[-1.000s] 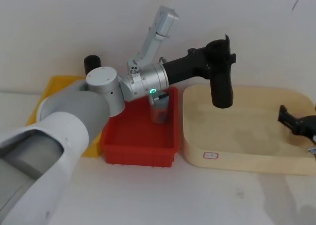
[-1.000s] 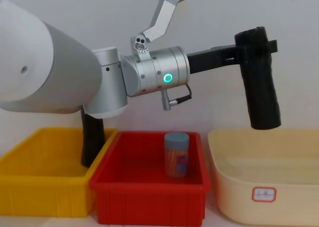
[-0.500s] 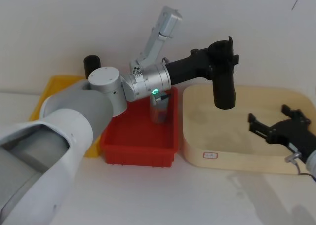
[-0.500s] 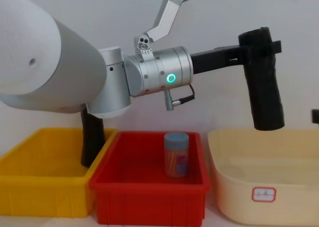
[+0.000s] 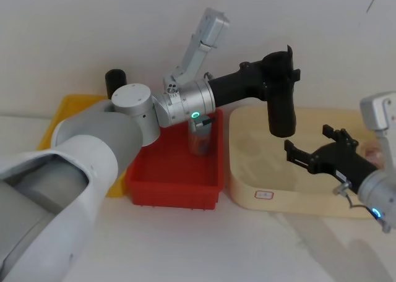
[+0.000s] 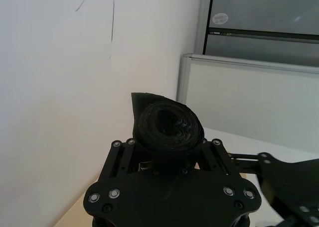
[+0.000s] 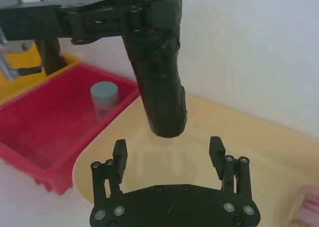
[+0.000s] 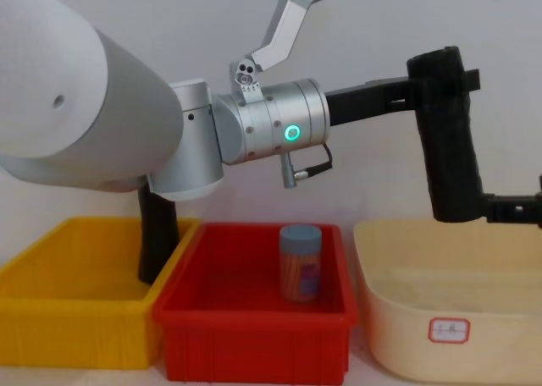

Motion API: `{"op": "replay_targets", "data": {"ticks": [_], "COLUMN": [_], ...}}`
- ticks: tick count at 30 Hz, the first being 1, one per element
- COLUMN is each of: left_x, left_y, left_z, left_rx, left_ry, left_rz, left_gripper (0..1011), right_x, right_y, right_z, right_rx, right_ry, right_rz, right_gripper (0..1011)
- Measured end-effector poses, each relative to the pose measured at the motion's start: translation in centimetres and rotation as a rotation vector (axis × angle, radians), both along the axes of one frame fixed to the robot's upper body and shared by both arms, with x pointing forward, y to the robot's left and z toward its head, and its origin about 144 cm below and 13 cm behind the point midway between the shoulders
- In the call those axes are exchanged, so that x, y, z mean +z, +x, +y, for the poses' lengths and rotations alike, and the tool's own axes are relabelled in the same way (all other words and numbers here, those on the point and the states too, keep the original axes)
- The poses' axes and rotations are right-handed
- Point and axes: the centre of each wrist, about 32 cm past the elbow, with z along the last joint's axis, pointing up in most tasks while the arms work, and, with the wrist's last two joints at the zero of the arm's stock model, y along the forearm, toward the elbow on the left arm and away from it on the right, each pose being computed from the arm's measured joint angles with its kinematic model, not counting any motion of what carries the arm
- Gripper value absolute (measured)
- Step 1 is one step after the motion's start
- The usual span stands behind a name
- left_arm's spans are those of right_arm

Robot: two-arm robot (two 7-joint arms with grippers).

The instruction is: Pick up the garbage bag with the one hand and transfer it to the other hand.

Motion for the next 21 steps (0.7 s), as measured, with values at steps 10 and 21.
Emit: {"op": "replay_targets", "data": {"ticks": [10,21], "left_x": [0.0,0.0], "left_y": [0.0,0.0], "left_z": [0.0,0.0], "left_rx": [-0.001,-0.001], "left_ry": [0.001,0.001], "left_rz": [0.000,0.000], "left_gripper": [475,475], "right_x": [-0.1,0.0], "right_y": [2.3,3.9], "right_z": [0.5,0.7], "right_rx": [-0.028,-0.014], "right_ry": [-0.051,-0.077], "right_rz": [-0.020,-0.022], "right_gripper": [1004,1005]}}
